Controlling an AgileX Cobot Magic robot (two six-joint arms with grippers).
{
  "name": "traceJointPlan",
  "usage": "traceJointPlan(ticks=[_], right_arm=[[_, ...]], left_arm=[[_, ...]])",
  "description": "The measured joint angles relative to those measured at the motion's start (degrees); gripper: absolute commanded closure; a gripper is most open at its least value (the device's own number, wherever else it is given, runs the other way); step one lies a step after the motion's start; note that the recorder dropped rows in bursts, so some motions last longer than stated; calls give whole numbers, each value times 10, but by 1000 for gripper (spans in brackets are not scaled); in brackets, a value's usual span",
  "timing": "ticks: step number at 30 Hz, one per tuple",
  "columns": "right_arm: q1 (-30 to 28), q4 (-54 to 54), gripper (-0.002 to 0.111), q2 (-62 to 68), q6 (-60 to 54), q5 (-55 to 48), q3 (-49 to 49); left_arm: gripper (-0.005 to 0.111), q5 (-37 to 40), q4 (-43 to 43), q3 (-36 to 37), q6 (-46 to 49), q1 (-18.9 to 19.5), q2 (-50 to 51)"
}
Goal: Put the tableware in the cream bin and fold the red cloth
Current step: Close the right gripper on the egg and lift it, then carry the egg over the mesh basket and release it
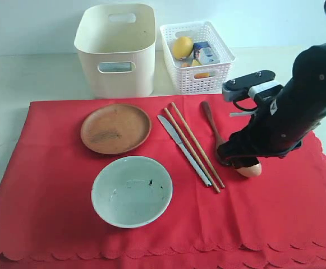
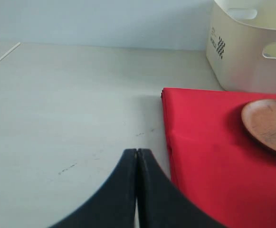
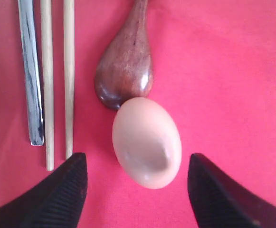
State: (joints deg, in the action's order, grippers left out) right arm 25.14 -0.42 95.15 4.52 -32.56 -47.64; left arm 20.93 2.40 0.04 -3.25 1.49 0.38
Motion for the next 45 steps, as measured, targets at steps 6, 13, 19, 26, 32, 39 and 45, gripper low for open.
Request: traceJointPlan(ticks=[6, 13, 19, 26, 32, 39, 45], right_arm=[[0, 4, 48, 45, -1, 26, 0], [0, 4, 53, 82, -1, 59, 0], [0, 4, 108, 96, -1, 68, 0], [0, -8, 108, 1, -1, 38, 0], [0, -25, 108, -65, -9, -20, -94], [0, -28, 108, -47, -25, -43, -228], [-20, -28, 108, 11, -29, -54, -343]], left_arm=[[107, 0, 0, 0, 0, 0, 0], [107, 0, 0, 0, 0, 0, 0], [107, 0, 0, 0, 0, 0, 0], [107, 0, 0, 0, 0, 0, 0], [107, 0, 0, 0, 0, 0, 0], [107, 0, 0, 0, 0, 0, 0], [107, 0, 0, 0, 0, 0, 0]])
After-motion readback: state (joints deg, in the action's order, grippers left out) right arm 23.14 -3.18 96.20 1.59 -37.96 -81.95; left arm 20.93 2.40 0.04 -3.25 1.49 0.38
